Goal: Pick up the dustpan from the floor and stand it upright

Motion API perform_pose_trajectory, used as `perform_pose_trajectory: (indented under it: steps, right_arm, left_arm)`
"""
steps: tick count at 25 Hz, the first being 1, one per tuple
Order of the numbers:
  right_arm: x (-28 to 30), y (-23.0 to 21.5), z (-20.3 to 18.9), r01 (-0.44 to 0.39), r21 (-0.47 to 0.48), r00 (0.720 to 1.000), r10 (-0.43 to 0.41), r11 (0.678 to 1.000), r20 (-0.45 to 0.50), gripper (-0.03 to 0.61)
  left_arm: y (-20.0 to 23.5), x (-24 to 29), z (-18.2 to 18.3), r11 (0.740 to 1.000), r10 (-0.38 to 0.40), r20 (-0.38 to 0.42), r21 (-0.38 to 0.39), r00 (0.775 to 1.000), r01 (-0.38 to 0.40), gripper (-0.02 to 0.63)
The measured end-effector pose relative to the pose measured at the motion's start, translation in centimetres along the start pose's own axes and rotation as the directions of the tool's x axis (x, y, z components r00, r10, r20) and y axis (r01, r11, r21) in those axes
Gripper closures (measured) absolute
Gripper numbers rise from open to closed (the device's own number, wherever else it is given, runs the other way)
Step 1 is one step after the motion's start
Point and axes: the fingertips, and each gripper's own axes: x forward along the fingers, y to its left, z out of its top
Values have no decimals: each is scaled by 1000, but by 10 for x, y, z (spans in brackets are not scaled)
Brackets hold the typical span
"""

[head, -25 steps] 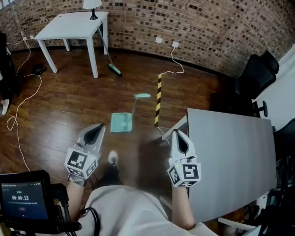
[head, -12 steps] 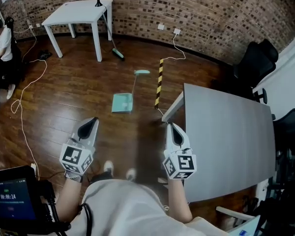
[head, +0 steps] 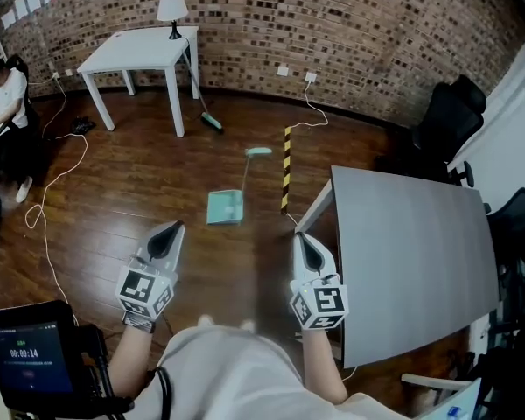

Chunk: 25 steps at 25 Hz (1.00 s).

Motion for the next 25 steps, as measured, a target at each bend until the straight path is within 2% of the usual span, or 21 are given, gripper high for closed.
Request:
perform_pose_trajectory:
  steps: [7,10,25]
  right_arm:
    - [6,-2,15,3,-22,1000,-3,1000,-11,567]
    - [5,-2,11,20,-41,1000,-21,999,-21,568]
    - [6,6,0,6,-32,999,-7,999,-38,568]
  left_arm:
    - [4,5,13,1000,-2,12,11,1000,2,612]
    - [3,2,6,1000,-9,10,9,1000,9,613]
    - [-3,0,-3,1000,-24,-1,4,1000,24,612]
